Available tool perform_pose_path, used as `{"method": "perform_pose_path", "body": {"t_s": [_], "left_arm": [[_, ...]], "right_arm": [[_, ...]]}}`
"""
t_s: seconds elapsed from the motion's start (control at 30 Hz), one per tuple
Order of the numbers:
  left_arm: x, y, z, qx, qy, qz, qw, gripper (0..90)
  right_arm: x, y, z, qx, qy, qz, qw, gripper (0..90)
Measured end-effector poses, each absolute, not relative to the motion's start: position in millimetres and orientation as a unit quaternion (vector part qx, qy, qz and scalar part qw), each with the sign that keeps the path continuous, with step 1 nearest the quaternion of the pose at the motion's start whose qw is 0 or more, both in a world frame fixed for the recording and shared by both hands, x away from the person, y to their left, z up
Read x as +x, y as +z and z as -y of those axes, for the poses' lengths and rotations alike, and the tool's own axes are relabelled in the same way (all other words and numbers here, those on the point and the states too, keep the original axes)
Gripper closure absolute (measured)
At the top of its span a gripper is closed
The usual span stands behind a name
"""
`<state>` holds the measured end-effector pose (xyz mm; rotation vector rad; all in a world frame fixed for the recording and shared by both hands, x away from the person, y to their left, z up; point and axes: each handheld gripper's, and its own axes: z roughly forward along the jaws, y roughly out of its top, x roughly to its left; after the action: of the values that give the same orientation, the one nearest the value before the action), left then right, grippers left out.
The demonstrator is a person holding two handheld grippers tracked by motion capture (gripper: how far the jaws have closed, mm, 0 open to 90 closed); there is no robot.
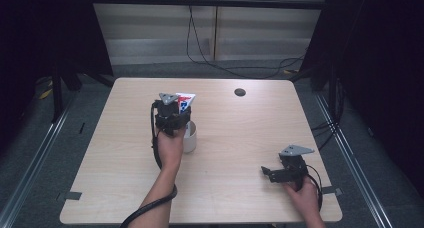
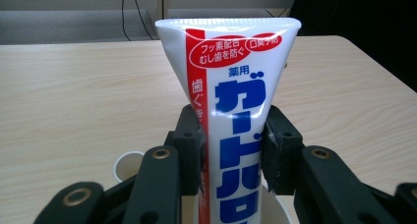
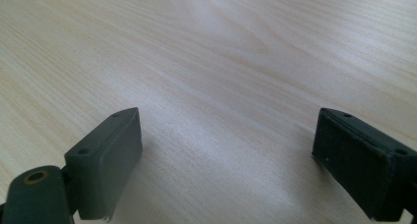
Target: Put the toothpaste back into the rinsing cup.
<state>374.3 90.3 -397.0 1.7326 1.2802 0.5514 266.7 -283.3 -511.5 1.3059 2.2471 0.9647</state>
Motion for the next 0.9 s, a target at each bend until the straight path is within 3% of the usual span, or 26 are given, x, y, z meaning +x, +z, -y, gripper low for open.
{"method": "perform_pose_path", "body": {"t_s": [0.9], "left_arm": [[363, -413, -89, 0.706, 0.212, -0.52, 0.431, 64.0]], "right_arm": [[267, -512, 283, 0.463, 0.342, -0.797, 0.184, 10.7]]}}
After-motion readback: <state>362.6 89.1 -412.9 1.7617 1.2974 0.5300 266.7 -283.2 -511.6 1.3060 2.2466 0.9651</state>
